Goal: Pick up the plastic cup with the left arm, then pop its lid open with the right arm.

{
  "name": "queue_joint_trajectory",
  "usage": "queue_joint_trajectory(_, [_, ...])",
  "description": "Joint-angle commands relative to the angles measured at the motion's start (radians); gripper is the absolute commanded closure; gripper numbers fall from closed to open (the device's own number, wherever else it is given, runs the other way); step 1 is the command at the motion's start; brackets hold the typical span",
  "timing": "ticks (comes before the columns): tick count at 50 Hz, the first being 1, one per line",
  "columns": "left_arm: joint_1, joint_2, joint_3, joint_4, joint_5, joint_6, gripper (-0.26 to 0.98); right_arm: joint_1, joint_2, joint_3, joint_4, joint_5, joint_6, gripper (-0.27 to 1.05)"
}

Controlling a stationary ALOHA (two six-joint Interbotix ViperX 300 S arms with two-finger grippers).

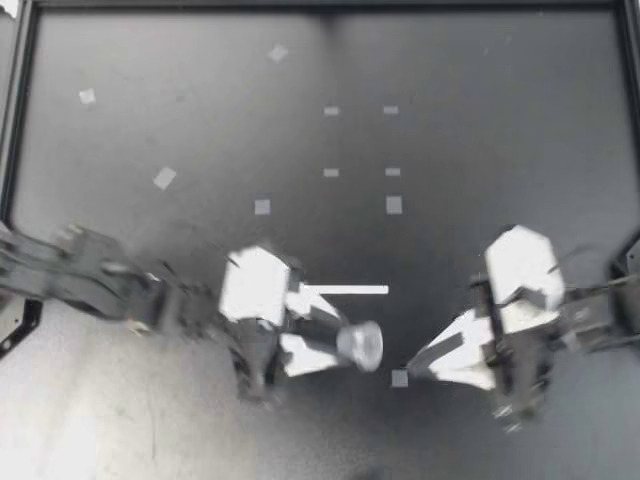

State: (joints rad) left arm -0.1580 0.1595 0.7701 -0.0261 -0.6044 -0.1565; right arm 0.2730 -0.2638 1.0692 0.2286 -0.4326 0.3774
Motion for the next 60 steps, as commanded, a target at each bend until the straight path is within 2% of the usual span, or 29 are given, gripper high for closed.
queue_joint_trajectory(1, [0.021, -0.094, 0.066, -0.006, -0.21, 0.023, 0.54, 0.005, -0.083, 0.046, 0.002, -0.117, 0.055, 0.57])
queue_joint_trajectory(6, [0.031, -0.109, 0.147, -0.041, -0.482, 0.061, 0.54, 0.005, -0.109, 0.104, 0.003, -0.273, 0.153, 0.28])
queue_joint_trajectory(11, [0.031, -0.086, 0.179, -0.072, -0.655, 0.087, 0.54, -0.014, -0.069, 0.107, 0.008, -0.399, 0.267, 0.06])
queue_joint_trajectory(21, [0.031, -0.029, 0.13, -0.072, -0.646, 0.1, 0.54, -0.069, 0.092, 0.048, 0.002, -0.594, 0.505, 0.09])
queue_joint_trajectory(30, [0.029, -0.018, 0.106, -0.071, -0.601, 0.107, 0.54, -0.087, 0.193, -0.012, -0.017, -0.712, 0.635, 0.09])
queue_joint_trajectory(46, [0.029, -0.018, 0.11, -0.055, -0.597, 0.107, 0.54, -0.098, 0.224, -0.061, -0.052, -0.718, 0.653, 0.1])
queue_joint_trajectory(60, [0.026, -0.018, 0.106, -0.051, -0.58, 0.101, 0.54, -0.127, 0.216, -0.1, -0.153, -0.732, 0.655, 0.1])
